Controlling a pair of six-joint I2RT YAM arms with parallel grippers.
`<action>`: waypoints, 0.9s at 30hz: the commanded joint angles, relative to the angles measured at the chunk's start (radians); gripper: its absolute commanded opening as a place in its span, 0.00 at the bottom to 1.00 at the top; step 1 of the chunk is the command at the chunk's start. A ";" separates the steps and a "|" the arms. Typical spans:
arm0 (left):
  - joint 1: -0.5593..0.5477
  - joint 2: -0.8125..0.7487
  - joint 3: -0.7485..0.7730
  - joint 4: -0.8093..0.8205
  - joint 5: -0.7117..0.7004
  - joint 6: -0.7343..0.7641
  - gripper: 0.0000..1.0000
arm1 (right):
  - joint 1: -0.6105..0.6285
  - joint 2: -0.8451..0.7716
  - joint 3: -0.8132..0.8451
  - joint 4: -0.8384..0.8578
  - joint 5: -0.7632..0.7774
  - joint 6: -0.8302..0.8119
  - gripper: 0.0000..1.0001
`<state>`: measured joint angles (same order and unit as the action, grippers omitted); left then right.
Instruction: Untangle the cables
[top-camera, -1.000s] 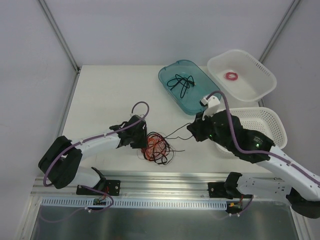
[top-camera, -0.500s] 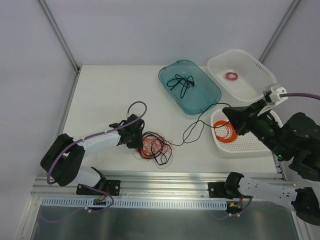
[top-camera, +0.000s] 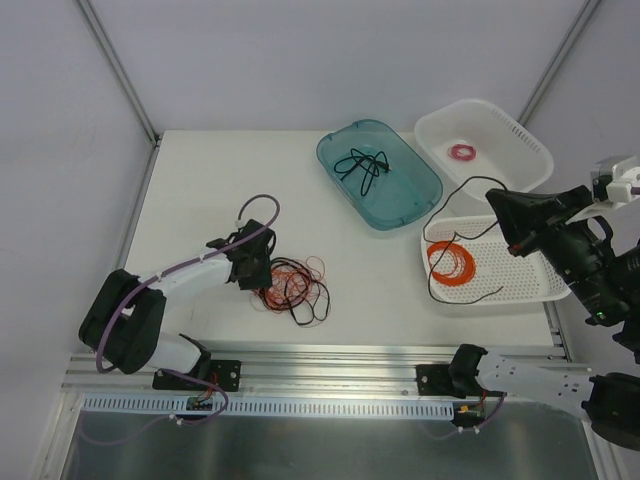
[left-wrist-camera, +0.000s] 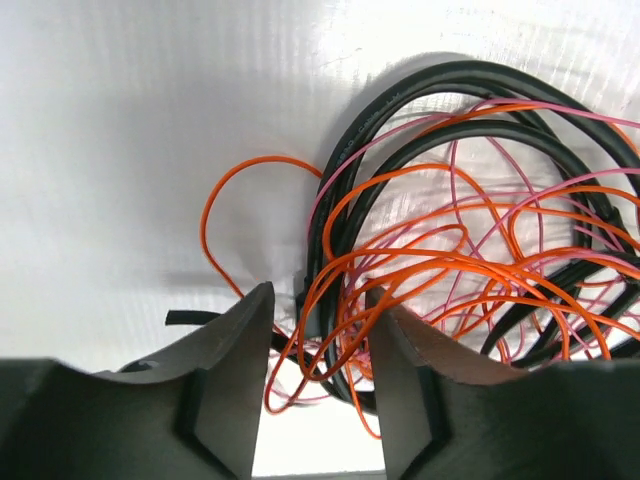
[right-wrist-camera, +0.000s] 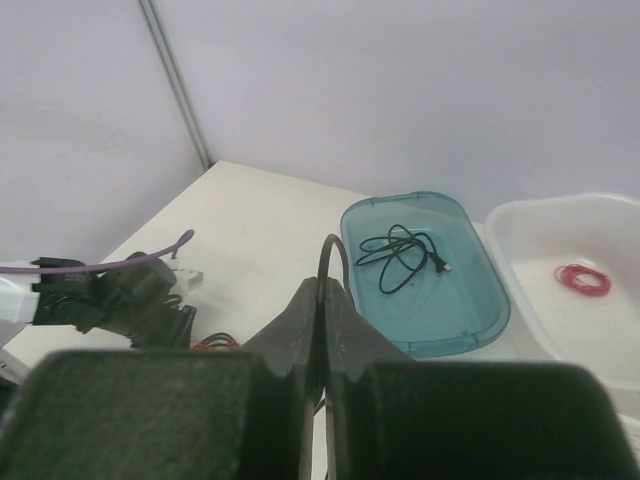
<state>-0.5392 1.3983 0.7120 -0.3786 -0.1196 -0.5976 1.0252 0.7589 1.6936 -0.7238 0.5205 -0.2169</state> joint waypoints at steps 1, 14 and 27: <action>0.024 -0.085 0.030 -0.060 -0.028 0.042 0.44 | -0.002 0.072 0.041 0.090 0.061 -0.103 0.01; 0.071 -0.361 0.202 -0.221 0.014 0.154 0.99 | -0.189 0.325 0.115 0.357 0.023 -0.352 0.01; 0.082 -0.748 0.055 -0.207 -0.301 0.325 0.99 | -0.609 0.598 0.072 0.521 -0.402 -0.168 0.01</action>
<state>-0.4690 0.6884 0.8436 -0.5819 -0.2848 -0.3389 0.4759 1.3365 1.7893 -0.3290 0.2676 -0.4583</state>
